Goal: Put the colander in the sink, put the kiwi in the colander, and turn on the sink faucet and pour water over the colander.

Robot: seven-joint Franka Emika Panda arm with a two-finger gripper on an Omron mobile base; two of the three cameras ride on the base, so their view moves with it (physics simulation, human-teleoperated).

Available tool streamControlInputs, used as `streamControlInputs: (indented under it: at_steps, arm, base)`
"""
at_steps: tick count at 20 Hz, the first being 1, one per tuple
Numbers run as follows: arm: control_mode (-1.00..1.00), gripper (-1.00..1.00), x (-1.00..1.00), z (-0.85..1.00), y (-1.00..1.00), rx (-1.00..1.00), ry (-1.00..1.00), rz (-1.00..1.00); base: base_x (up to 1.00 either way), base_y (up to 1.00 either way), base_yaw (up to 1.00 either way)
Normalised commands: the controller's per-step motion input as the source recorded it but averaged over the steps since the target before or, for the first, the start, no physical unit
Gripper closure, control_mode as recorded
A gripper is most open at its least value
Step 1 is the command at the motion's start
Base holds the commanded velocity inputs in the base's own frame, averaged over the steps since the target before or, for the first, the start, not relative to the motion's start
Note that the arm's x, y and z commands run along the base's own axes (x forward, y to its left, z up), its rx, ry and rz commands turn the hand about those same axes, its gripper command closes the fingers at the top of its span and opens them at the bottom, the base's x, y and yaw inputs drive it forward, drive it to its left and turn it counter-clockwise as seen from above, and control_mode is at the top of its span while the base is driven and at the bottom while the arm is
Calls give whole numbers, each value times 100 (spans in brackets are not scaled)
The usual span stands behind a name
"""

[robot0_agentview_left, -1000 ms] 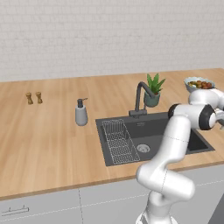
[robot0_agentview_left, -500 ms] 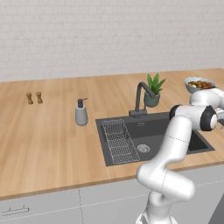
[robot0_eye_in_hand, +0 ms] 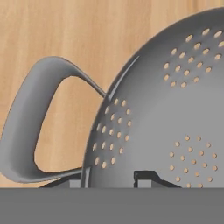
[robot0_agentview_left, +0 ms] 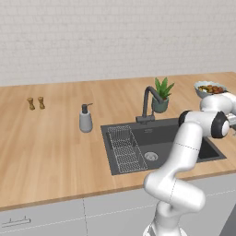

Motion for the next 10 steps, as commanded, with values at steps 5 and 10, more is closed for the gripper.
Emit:
streamControlInputs:
  at_steps: [5,10]
  arm:
    - [-100,100,-8,20,33,-2,-3,3]
    - [-100,100,-7,21,70,-2,-3,15]
  base:
    - [0,0,0]
    - [0,0,0]
